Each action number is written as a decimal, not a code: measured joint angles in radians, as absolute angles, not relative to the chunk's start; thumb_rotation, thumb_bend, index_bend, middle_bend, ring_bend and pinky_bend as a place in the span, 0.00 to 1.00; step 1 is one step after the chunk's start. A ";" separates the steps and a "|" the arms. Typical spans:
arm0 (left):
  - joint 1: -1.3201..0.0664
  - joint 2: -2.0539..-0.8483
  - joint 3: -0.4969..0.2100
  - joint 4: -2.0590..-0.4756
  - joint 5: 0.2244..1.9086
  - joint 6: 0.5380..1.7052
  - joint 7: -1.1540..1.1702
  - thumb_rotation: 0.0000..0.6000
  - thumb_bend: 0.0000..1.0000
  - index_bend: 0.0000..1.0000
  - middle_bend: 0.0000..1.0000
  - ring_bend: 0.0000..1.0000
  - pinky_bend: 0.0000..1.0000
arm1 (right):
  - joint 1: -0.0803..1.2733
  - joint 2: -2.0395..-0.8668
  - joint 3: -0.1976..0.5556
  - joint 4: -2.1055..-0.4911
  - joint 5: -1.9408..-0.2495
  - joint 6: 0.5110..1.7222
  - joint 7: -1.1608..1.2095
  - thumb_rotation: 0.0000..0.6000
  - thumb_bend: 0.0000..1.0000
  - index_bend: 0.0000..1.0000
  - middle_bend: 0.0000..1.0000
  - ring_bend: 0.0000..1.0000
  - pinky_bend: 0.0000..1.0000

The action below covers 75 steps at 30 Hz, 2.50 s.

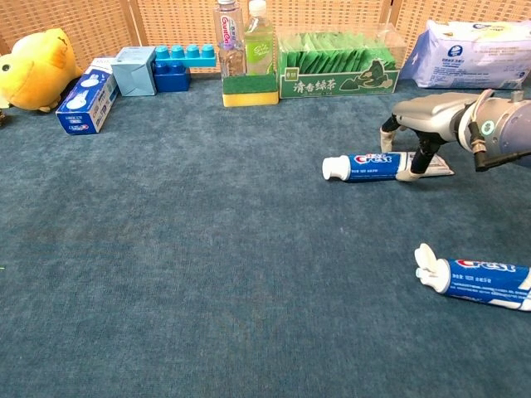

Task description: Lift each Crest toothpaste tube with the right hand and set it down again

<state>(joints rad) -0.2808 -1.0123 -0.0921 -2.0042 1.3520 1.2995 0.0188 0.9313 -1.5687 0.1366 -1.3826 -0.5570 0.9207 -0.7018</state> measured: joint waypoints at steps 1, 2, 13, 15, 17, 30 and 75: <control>-0.280 -1.012 -0.092 -2.005 1.353 1.301 0.018 1.00 0.31 0.17 0.04 0.00 0.08 | 0.932 -1.569 0.138 -1.383 -0.556 0.919 -0.700 1.00 0.32 0.49 0.30 0.21 0.28; -0.278 -1.011 -0.092 -2.005 1.354 1.304 0.017 1.00 0.31 0.17 0.04 0.00 0.07 | 0.933 -1.570 0.141 -1.384 -0.556 0.917 -0.697 1.00 0.31 0.52 0.33 0.24 0.30; -0.255 -1.005 -0.087 -2.009 1.378 1.334 -0.008 1.00 0.31 0.16 0.04 0.00 0.07 | 0.917 -1.543 0.186 -1.444 -0.639 0.903 -0.570 1.00 0.44 0.87 0.64 0.57 0.64; -0.254 -1.006 -0.086 -2.009 1.381 1.334 -0.011 1.00 0.31 0.16 0.04 0.00 0.07 | 0.905 -1.526 0.191 -1.464 -0.664 0.900 -0.534 1.00 0.44 0.89 0.66 0.59 0.67; -0.254 -1.007 -0.084 -2.010 1.384 1.330 -0.012 1.00 0.31 0.16 0.04 0.00 0.07 | 0.893 -1.508 0.195 -1.488 -0.685 0.899 -0.502 1.00 0.45 0.89 0.67 0.61 0.69; -0.331 -1.042 -0.107 -2.014 1.335 1.210 0.003 1.00 0.31 0.20 0.12 0.05 0.22 | 0.775 -1.308 0.207 -1.742 -0.793 0.842 -0.230 1.00 0.45 0.90 0.74 0.73 0.77; -0.711 -1.469 -0.162 -1.778 1.326 0.997 0.189 1.00 0.31 0.26 0.10 0.02 0.22 | 0.706 -1.177 0.258 -1.937 -1.012 0.603 0.330 1.00 0.46 0.90 0.76 0.74 0.78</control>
